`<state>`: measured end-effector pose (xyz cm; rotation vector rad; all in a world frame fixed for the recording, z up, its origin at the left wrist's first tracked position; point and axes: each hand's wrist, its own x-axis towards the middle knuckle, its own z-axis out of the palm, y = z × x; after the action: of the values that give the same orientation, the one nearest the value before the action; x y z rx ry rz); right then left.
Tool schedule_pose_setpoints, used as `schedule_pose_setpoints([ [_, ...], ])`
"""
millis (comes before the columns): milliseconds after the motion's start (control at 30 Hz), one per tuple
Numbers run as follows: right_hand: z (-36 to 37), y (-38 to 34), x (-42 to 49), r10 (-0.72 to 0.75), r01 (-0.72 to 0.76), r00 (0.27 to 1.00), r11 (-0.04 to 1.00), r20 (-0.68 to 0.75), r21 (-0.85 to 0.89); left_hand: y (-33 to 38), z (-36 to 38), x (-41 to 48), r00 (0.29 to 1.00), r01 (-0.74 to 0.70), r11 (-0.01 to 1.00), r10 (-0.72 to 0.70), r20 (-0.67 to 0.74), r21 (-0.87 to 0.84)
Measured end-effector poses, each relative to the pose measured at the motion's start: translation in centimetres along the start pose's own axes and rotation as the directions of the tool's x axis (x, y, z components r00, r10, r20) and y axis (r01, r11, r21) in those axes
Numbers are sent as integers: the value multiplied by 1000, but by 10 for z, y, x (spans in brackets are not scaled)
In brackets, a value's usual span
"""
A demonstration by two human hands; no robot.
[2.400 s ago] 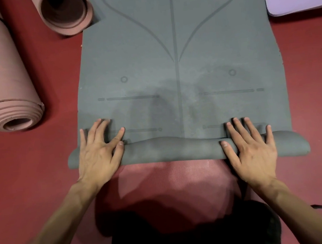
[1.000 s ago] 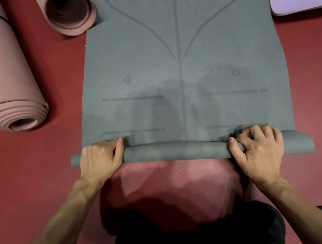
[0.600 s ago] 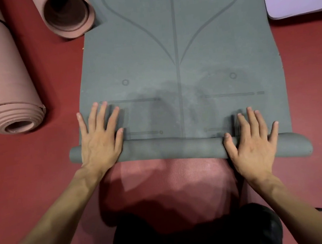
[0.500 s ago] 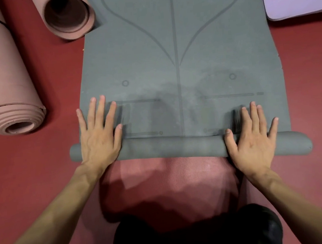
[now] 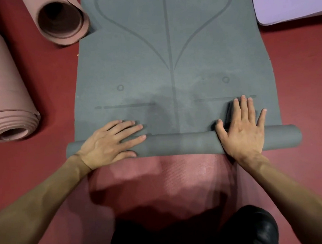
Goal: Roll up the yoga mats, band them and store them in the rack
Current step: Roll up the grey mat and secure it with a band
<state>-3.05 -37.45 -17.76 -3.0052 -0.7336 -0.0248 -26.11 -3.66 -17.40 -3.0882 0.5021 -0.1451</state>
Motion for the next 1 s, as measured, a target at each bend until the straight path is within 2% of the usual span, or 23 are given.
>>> schedule_pose_setpoints([
  [67,-1,1,4,2,-2,1000,1000,-15,1,7,-4,5,995,96,995,-96,21,21],
  [100,-1,1,6,10,-10,1000,1000,-14,4,18,-6,7,979,206,979,-206,14,9],
  [167,-1,2,8,30,-30,1000,1000,-7,6,48,-8,10,870,492,867,-493,7,-83],
  [233,-1,2,7,27,-27,1000,1000,-8,7,71,-4,18,731,680,721,-681,44,-136],
  [300,2,2,4,21,-21,1000,1000,-4,10,74,0,29,627,778,618,-776,68,-114],
  [367,-2,2,9,11,-12,1000,999,17,38,68,3,38,583,812,577,-807,95,-87],
  [433,-12,2,14,-48,48,999,996,1,77,65,5,41,593,805,590,-797,112,-67],
  [567,-30,-8,-6,-252,260,959,964,-130,47,64,6,41,584,811,583,-802,124,-49],
  [667,-17,-17,-16,-272,272,962,962,-12,-16,63,8,43,575,817,575,-810,113,-35],
  [733,-9,-18,-6,-262,264,963,964,56,-34,61,7,44,582,813,581,-812,41,-40],
  [833,-7,-19,8,-268,273,960,960,80,-55,65,3,54,656,734,673,-737,-161,-93],
  [867,-6,-19,10,-268,274,960,960,82,-59,72,2,60,681,698,706,-707,-190,-124],
  [933,-5,-20,12,-271,277,959,959,85,-67,88,4,75,717,675,726,-688,-115,-132],
  [1000,-4,-21,14,-273,279,957,958,94,-60,95,11,82,707,705,705,-707,-10,-81],
])
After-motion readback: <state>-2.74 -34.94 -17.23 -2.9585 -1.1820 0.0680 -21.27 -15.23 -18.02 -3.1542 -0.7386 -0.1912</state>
